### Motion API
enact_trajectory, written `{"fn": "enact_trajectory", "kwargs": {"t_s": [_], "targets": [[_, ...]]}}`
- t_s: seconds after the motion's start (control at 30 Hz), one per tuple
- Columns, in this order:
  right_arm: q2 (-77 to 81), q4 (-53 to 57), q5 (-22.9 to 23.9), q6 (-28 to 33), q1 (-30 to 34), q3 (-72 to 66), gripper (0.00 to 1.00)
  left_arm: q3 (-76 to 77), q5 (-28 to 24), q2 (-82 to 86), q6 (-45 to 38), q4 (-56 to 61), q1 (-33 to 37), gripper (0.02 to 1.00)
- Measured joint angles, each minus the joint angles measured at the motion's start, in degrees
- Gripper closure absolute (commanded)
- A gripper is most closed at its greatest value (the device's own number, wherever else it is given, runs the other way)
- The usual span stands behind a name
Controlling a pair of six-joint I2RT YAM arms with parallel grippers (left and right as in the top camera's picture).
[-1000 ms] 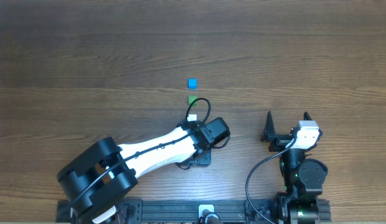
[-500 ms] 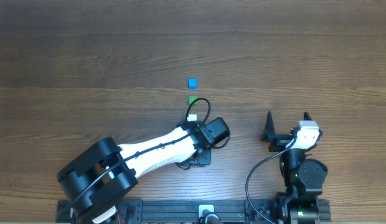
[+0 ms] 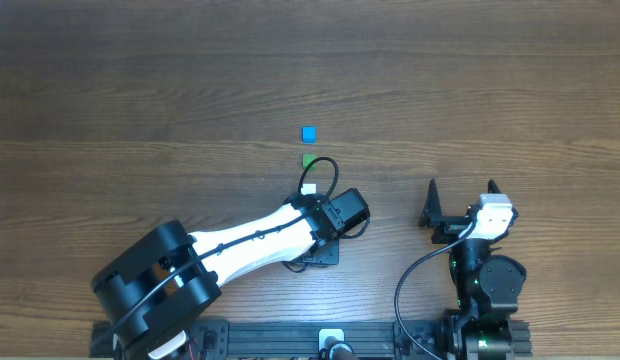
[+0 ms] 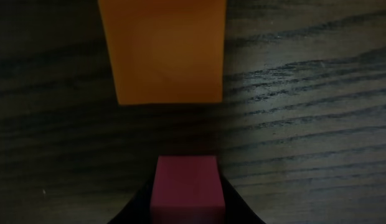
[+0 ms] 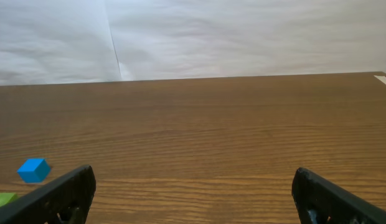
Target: Stack Cubes
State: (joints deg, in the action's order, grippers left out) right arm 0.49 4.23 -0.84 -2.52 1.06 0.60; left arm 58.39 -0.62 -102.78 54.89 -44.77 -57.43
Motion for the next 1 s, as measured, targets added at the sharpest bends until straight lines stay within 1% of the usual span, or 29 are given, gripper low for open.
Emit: {"fn": "enact_trajectory", "kwargs": {"t_s": [0.47, 0.77, 1.0], "targets": [[0.0, 0.0, 0.0, 0.0, 0.0, 0.0, 0.007, 0.0, 0.0, 2.1, 0.2, 0.3, 0.2, 0.844], [0.0, 0.0, 0.0, 0.0, 0.0, 0.0, 0.009, 0.0, 0.0, 7.0, 0.2, 0.0, 3.0, 0.853], [0.0, 0.0, 0.0, 0.0, 0.0, 0.0, 0.007, 4.7, 0.7, 7.6, 0.0, -7.0, 7.1, 0.864]]}}
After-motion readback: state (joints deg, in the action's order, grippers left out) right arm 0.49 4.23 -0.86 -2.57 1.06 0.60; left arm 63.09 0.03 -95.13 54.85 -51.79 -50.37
